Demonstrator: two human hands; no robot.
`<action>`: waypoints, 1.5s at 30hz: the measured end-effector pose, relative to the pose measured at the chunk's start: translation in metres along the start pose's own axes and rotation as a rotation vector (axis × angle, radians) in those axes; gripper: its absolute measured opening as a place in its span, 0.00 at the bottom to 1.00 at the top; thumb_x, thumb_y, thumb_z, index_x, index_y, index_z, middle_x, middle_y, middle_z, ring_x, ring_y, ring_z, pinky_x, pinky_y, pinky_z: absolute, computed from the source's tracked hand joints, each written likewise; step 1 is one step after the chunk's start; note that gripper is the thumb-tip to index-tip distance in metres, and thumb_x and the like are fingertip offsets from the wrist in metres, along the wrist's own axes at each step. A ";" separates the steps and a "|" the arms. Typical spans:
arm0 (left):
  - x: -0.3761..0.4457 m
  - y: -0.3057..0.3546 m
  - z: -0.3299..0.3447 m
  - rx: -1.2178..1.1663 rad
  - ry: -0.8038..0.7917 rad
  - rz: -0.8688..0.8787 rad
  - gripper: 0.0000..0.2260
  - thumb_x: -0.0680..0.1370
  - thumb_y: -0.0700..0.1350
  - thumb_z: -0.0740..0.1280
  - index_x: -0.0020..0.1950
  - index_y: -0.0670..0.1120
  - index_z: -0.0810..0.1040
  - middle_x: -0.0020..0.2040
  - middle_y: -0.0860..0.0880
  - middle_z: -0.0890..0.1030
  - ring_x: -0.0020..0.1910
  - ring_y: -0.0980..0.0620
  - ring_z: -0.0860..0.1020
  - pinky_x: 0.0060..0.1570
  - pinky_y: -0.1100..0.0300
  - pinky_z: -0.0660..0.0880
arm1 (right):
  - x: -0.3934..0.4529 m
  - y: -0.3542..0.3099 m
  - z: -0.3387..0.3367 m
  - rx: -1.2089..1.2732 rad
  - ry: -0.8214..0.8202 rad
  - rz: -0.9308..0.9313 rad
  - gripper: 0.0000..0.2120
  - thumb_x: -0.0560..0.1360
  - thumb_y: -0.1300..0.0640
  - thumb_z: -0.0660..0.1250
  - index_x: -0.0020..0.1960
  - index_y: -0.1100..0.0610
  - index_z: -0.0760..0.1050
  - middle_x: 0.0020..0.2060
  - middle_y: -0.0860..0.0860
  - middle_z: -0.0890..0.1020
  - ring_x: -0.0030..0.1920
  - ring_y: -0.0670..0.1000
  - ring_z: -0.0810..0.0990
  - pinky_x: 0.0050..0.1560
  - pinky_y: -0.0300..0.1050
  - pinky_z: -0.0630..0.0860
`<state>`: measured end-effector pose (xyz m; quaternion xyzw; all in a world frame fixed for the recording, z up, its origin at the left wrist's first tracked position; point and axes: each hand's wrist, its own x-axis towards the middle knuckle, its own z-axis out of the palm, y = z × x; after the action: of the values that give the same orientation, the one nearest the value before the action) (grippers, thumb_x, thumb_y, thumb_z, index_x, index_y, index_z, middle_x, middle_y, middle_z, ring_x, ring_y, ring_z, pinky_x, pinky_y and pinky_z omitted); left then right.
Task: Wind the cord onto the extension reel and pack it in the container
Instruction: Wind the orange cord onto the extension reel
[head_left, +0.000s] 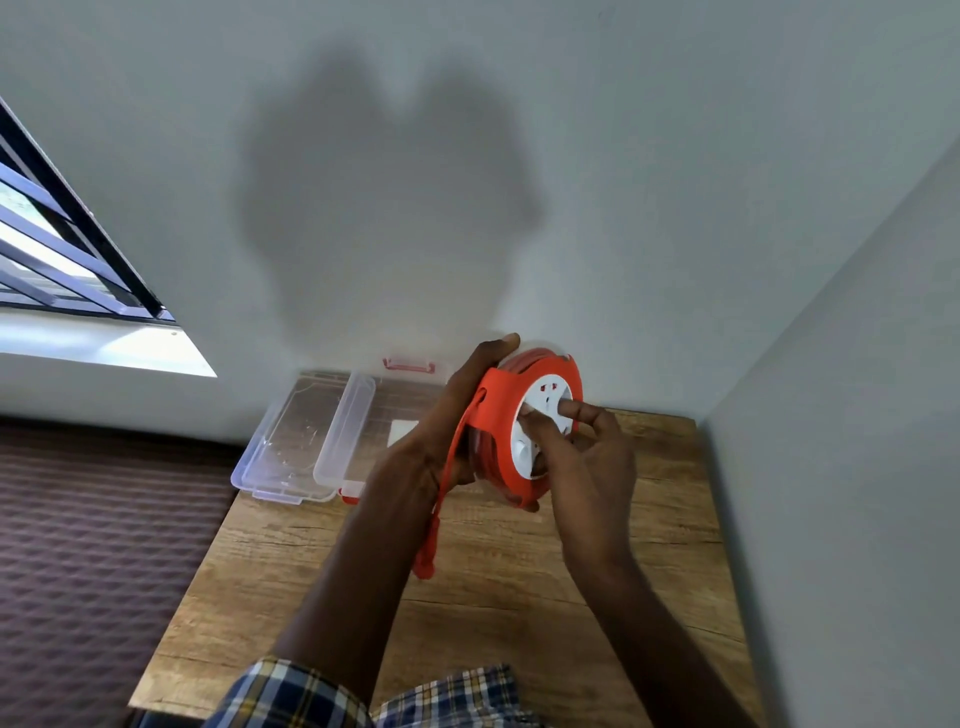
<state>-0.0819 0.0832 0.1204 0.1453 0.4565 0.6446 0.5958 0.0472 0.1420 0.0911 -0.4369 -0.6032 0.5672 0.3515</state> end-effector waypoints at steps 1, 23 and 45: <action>0.000 0.001 -0.001 0.005 -0.007 0.000 0.25 0.80 0.66 0.65 0.57 0.48 0.90 0.56 0.41 0.88 0.51 0.44 0.88 0.53 0.48 0.85 | 0.001 -0.002 -0.002 -0.024 -0.030 0.011 0.24 0.71 0.41 0.78 0.64 0.43 0.77 0.61 0.45 0.83 0.52 0.44 0.84 0.38 0.32 0.81; 0.001 0.000 -0.016 -0.022 -0.039 -0.026 0.26 0.82 0.66 0.63 0.59 0.46 0.88 0.55 0.40 0.87 0.52 0.41 0.85 0.53 0.45 0.83 | 0.018 0.006 -0.042 -0.648 -0.272 -0.758 0.29 0.70 0.46 0.80 0.69 0.45 0.78 0.62 0.50 0.85 0.60 0.53 0.84 0.48 0.54 0.86; 0.006 -0.014 -0.018 -0.190 -0.043 0.091 0.24 0.82 0.64 0.63 0.61 0.48 0.88 0.61 0.43 0.87 0.59 0.42 0.86 0.56 0.44 0.84 | 0.007 0.005 -0.022 -0.308 -0.059 -0.306 0.27 0.74 0.32 0.68 0.69 0.43 0.77 0.54 0.45 0.86 0.49 0.44 0.85 0.40 0.28 0.79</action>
<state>-0.0879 0.0798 0.0977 0.1225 0.3735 0.7081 0.5866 0.0652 0.1566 0.0883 -0.3721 -0.7520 0.4209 0.3447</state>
